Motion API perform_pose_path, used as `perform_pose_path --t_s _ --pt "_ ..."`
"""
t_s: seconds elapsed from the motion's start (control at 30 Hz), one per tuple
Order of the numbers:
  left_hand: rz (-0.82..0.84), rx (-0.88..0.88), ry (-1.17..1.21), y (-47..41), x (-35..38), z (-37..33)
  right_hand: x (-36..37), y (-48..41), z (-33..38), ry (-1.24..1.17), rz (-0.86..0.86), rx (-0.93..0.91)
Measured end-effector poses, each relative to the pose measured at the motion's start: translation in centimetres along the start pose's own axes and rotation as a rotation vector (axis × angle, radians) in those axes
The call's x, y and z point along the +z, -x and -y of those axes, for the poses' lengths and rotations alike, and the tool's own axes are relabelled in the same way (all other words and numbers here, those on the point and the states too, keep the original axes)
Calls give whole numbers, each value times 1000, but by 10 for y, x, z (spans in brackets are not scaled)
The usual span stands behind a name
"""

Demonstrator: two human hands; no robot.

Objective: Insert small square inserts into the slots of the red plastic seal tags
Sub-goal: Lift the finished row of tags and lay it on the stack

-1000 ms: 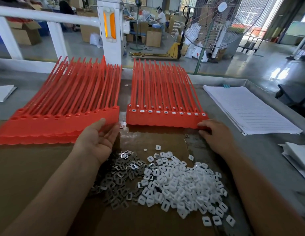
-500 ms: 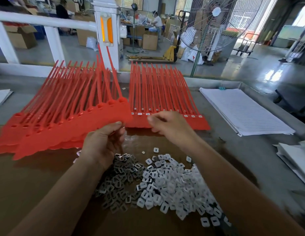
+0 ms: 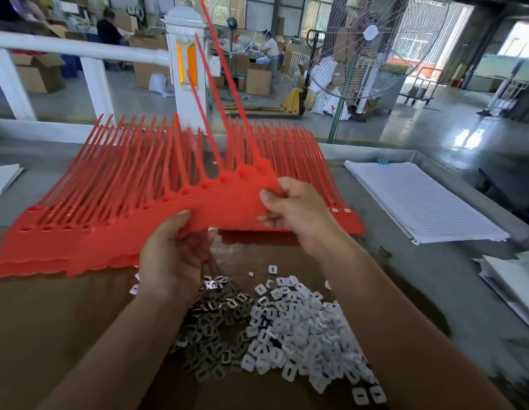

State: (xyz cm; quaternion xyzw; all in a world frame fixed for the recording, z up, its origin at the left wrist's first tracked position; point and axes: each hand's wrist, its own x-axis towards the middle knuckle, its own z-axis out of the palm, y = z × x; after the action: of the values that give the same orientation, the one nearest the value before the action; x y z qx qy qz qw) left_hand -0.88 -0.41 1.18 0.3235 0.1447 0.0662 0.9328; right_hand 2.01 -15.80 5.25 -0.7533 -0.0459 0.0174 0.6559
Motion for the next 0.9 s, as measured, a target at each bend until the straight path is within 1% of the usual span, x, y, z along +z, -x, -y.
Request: perform_pose_path --t_s 0.07,0.13,0.23,0.3,0.4,0.43,0.5,0.53,0.6,0.67,0.73,0.8,0.9 --pt "-38 47 57 0 -1 -5 -19 4 -1 -32 -70 -20" --pt "-74 92 52 -1 -3 -8 -39 9 -6 -50 -137 -27" --pt "-42 192 5 -6 -8 -13 -70 19 -18 -96 -228 7" --pt "33 224 -166 -8 -11 -14 -89 25 -30 -122 -292 23" --pt "218 163 -606 -7 -14 -2 -108 32 -47 -55 -384 16" --pt "278 194 -735 -6 -15 3 -113 32 -51 3 -407 14" --pt "344 380 -995 -4 -16 10 -119 33 -56 64 -421 18" --pt "352 470 -1092 -3 -15 12 -122 32 -58 60 -415 35" --pt "321 551 -1197 -4 -14 11 -126 32 -61 83 -390 87" --pt "280 597 -1305 -8 -15 12 -129 32 -66 156 -378 109" --pt "264 645 -1416 -11 -15 14 -130 30 -71 218 -403 116" --pt "245 679 -1481 -13 -14 17 -129 27 -77 335 -445 115" --pt "223 683 -1547 -18 -14 22 -129 23 -85 488 -488 110"
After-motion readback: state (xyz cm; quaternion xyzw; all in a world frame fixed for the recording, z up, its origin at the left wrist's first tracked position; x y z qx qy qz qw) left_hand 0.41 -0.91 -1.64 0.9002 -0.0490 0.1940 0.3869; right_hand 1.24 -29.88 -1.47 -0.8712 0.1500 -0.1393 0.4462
